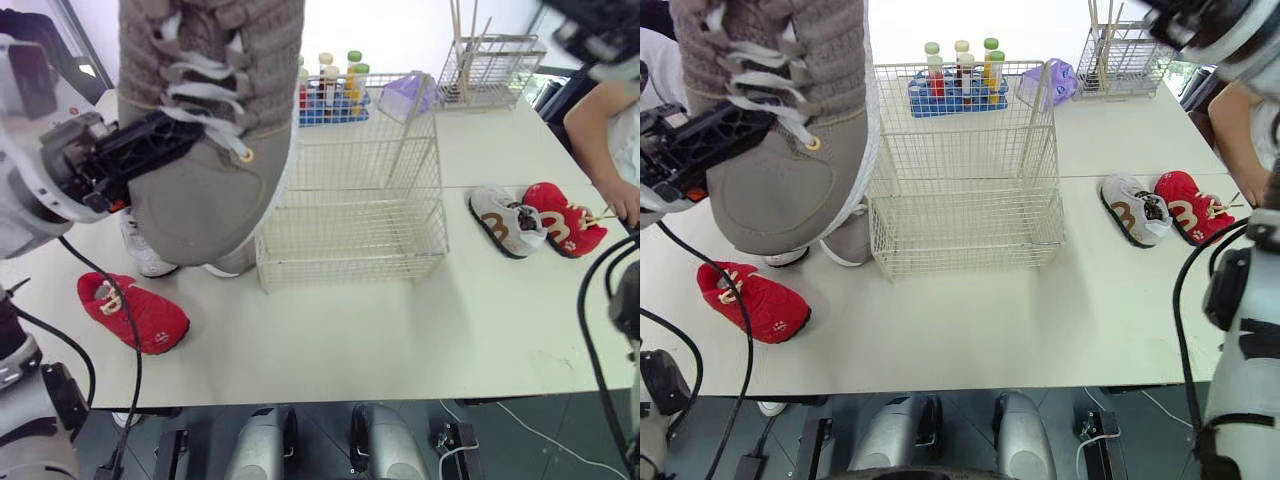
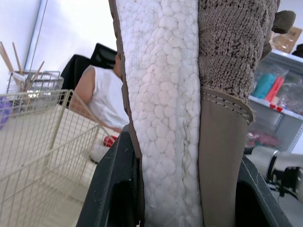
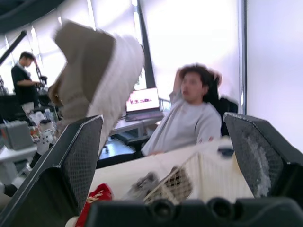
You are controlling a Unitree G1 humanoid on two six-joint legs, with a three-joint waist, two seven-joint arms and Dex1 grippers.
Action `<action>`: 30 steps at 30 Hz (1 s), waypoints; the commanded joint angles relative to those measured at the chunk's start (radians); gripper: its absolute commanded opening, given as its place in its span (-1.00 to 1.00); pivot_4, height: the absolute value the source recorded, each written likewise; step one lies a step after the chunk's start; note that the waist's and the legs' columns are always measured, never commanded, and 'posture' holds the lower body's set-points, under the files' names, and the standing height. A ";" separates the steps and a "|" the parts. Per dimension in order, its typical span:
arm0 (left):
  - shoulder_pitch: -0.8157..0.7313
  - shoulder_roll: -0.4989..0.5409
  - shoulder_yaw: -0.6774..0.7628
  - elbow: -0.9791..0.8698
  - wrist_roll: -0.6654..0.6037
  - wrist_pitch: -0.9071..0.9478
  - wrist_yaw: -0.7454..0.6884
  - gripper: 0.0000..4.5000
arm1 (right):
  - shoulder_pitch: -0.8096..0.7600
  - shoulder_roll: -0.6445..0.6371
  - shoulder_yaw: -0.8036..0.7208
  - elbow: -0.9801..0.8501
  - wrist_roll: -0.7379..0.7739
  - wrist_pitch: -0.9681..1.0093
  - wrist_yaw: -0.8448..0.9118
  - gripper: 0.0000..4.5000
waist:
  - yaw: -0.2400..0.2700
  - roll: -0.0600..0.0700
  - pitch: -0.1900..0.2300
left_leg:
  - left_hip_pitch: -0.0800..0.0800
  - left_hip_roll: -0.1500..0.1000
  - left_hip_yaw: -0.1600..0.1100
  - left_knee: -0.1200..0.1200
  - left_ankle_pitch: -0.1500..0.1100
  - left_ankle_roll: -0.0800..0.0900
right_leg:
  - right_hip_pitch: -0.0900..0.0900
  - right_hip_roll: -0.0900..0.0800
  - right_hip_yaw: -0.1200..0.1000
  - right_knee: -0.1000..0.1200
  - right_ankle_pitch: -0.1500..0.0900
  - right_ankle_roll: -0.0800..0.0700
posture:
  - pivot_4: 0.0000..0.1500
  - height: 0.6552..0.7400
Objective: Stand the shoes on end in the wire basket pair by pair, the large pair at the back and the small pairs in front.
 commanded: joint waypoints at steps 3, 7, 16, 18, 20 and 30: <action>-0.084 -0.039 -0.053 0.023 0.079 -0.119 -0.025 -0.49 | -0.012 0.089 -0.075 -0.190 0.143 0.196 -0.196 0.96 | 0.002 0.000 0.000 | 0.000 0.000 0.000 0.000 0.000 0.000 | 0.000 0.001 0.000 0.000 0.000 0.000 | 1.00 1.00; -0.132 -0.071 -0.136 0.053 0.173 -0.161 -0.100 -0.49 | -0.030 0.172 -0.081 -0.247 0.226 0.277 -0.259 0.96 | 0.004 -0.001 0.000 | 0.000 -0.001 0.000 0.001 0.000 0.000 | 0.001 0.001 0.000 0.000 0.001 0.001 | 1.00 1.00; -0.188 -0.113 -0.226 0.140 0.285 -0.195 -0.271 -0.49 | -0.130 0.287 -0.088 -0.160 0.225 0.272 -0.289 0.96 | 0.000 -0.001 0.000 | -0.001 -0.003 0.000 0.000 -0.001 0.002 | 0.001 0.001 0.000 0.000 0.002 0.003 | 1.00 1.00; -0.193 -0.117 -0.229 0.153 0.296 -0.194 -0.291 -0.49 | -0.142 0.292 -0.085 -0.147 0.211 0.270 -0.281 0.96 | 0.000 -0.001 0.000 | -0.001 -0.003 -0.001 0.000 -0.001 0.002 | 0.001 0.001 0.000 0.000 0.002 0.003 | 1.00 1.00; -0.198 -0.128 -0.224 0.165 0.291 -0.191 -0.304 -0.49 | -0.152 0.300 -0.067 -0.144 0.179 0.258 -0.273 0.96 | 0.000 -0.001 0.000 | -0.001 -0.003 -0.001 0.000 -0.001 0.002 | 0.001 0.001 0.000 0.000 0.002 0.003 | 1.00 1.00; -0.233 -0.175 -0.212 0.168 0.273 -0.183 -0.298 -0.49 | -0.145 0.307 -0.004 -0.112 -0.006 0.173 -0.192 0.96 | -0.002 -0.001 0.000 | -0.001 -0.003 -0.001 0.000 -0.001 0.002 | 0.001 0.001 0.001 0.000 0.002 0.003 | 1.00 1.00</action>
